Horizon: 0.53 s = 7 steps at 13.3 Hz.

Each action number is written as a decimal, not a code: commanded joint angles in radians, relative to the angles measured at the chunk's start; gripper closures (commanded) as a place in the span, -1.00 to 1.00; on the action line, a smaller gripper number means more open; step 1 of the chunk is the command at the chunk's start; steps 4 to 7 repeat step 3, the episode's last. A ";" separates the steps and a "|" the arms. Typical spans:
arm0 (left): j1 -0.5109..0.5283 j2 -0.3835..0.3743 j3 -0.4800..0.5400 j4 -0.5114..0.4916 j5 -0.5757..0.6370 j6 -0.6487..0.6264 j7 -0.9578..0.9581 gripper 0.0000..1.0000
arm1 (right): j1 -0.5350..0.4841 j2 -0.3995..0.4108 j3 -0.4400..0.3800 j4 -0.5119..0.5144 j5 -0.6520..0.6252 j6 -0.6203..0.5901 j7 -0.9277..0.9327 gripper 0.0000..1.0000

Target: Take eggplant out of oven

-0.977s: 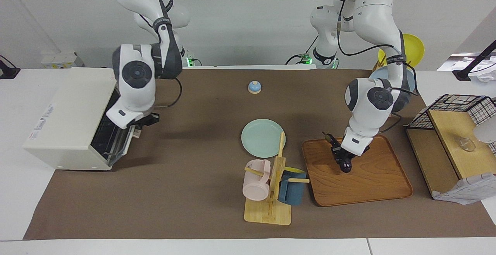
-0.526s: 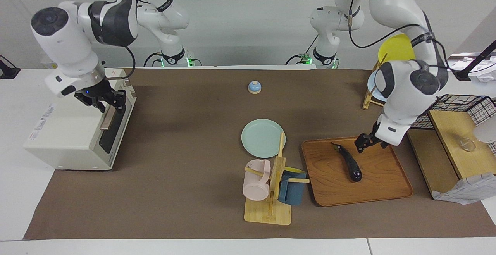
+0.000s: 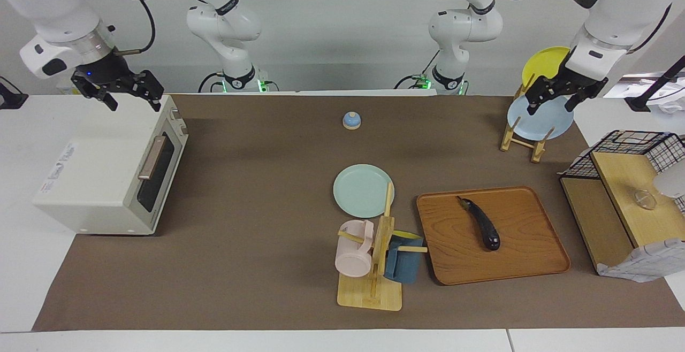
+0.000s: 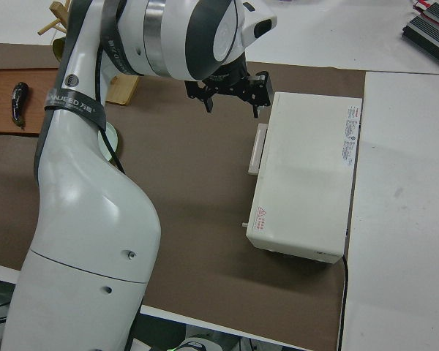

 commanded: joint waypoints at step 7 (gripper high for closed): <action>0.008 0.026 -0.006 0.027 0.005 -0.037 0.029 -1.00 | -0.015 0.003 0.012 0.000 0.017 0.005 -0.018 -1.00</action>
